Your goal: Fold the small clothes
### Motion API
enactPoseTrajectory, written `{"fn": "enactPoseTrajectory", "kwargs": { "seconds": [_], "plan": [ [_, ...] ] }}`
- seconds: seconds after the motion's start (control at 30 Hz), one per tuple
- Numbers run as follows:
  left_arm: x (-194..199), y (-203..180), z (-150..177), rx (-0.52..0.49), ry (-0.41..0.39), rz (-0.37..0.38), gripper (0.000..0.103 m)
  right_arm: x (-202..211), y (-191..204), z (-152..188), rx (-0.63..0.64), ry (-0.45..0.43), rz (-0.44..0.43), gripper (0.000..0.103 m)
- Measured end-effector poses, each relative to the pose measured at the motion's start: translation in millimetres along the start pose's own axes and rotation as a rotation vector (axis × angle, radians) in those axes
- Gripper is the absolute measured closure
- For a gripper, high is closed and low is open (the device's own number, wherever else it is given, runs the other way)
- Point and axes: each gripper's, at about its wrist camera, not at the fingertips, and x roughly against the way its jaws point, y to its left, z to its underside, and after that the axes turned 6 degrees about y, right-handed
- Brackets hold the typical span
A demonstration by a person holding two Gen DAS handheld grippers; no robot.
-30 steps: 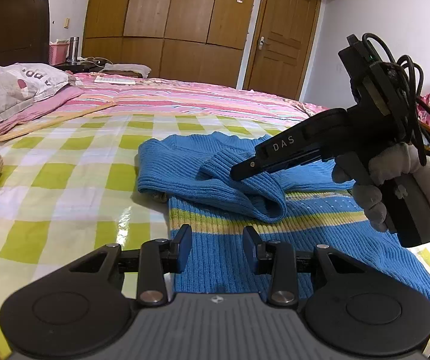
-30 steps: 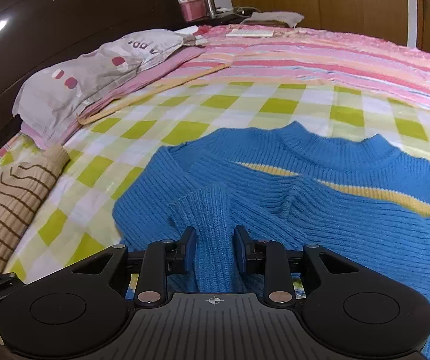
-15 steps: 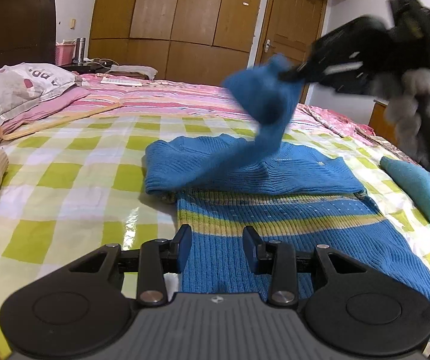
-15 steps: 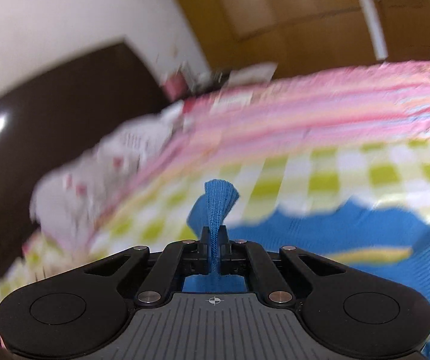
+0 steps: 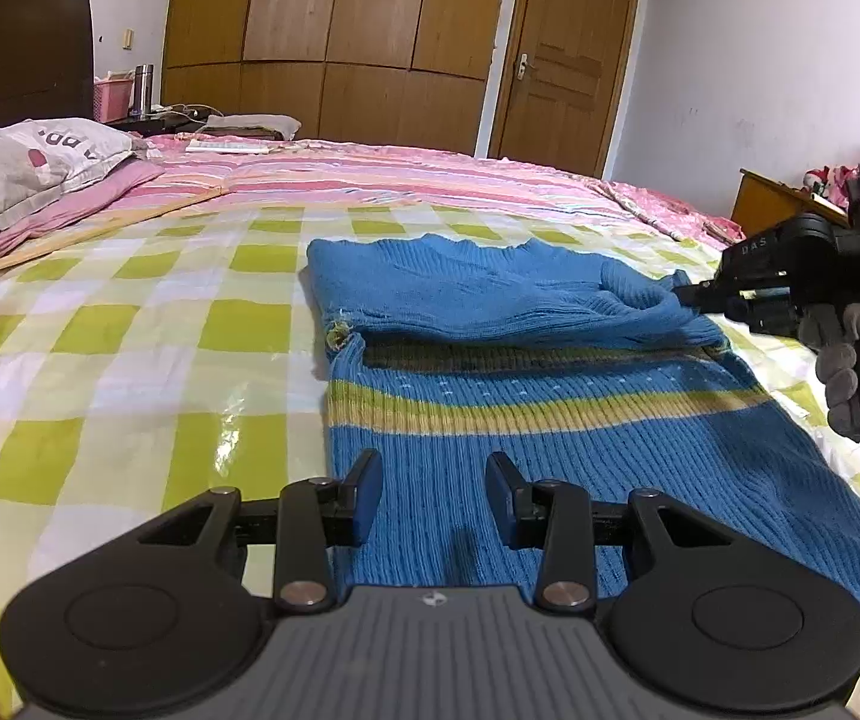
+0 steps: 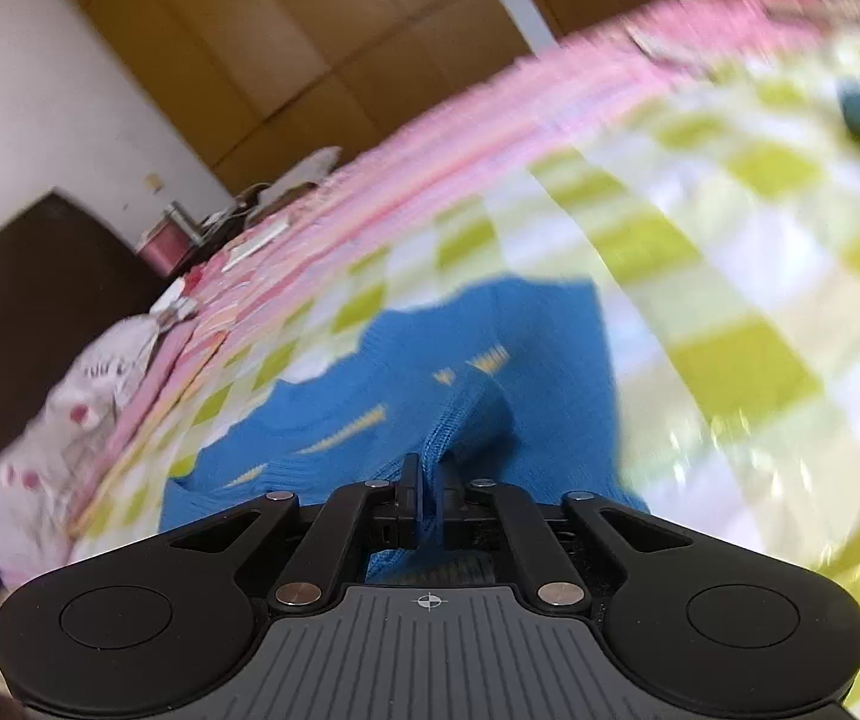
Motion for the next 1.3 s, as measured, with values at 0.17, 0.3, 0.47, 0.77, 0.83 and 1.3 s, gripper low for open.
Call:
{"fn": "enactPoseTrajectory", "kwargs": {
  "seconds": [0.17,0.3,0.47,0.77,0.83,1.3],
  "plan": [
    [-3.8,-1.8,1.5,0.000,0.013,-0.002,0.060,1.0,-1.9,-4.0,-0.015,0.010,-0.026,0.089],
    [-5.8,-3.9,2.4,-0.001,0.021,-0.001,0.060,1.6,2.2,-5.7,-0.012,0.023,-0.050,0.080],
    [-4.4,-5.3,3.0,-0.009,0.019,-0.001,0.060,-14.2,19.3,-11.1,0.015,0.059,0.014,0.097],
    [1.5,-1.9,-0.8,0.009,-0.011,-0.014,0.059,49.2,83.0,-50.2,0.058,-0.204,-0.330,0.099],
    [0.6,-1.7,-0.9,0.008,-0.013,-0.016,0.059,62.9,67.4,-40.7,0.035,-0.287,-0.345,0.099],
    [-7.9,-14.3,-6.2,-0.019,0.011,-0.054,0.059,16.9,-36.9,11.7,-0.112,-0.106,0.017,0.097]
  ]
}}
